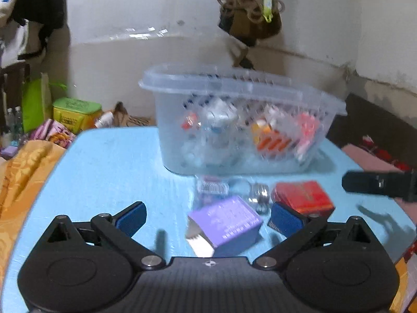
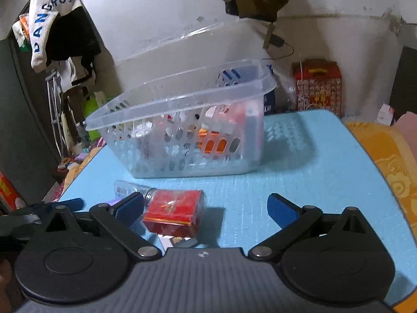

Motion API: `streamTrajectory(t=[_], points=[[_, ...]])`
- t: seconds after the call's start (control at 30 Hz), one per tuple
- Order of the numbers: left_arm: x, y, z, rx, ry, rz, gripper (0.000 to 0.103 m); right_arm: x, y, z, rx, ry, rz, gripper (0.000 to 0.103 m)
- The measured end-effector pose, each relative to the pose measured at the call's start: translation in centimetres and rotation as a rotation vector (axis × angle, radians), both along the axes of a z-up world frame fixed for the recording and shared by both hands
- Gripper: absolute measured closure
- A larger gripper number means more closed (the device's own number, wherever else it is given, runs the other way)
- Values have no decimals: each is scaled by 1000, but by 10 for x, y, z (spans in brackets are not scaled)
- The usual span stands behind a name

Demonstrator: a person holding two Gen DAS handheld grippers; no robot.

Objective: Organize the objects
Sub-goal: 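Grasp the purple box with the left gripper while the right grasps the red box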

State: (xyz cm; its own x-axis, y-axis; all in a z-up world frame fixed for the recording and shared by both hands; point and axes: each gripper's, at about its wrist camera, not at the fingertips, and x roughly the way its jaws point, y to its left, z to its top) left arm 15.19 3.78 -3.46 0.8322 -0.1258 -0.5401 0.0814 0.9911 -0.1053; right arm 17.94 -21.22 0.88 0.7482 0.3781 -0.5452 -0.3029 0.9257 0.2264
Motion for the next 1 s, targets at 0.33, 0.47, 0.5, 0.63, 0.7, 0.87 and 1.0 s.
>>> streamTrajectory(t=[0.33,0.47,0.5,0.63,0.7,0.87,1.0], points=[[-5,9,-18,82,20,17,36,-5,44,-15,-122,7,81,0],[-12,21,-19,83,11,35,36,-1,50,-18,-122,28,86,4],[-13,22,-19,84,10,37,36,0,51,-20,-122,40,90,8],[-14,19,-20,87,16,23,30,1,57,-22,-157,51,104,38],[-15,14,-20,102,15,12,29,-1,57,-22,-166,45,114,38],[-12,7,-20,111,15,23,29,-7,48,-12,-149,7,115,39],[-12,3,-17,124,0,33,36,-11,32,-7,-114,-1,101,39]])
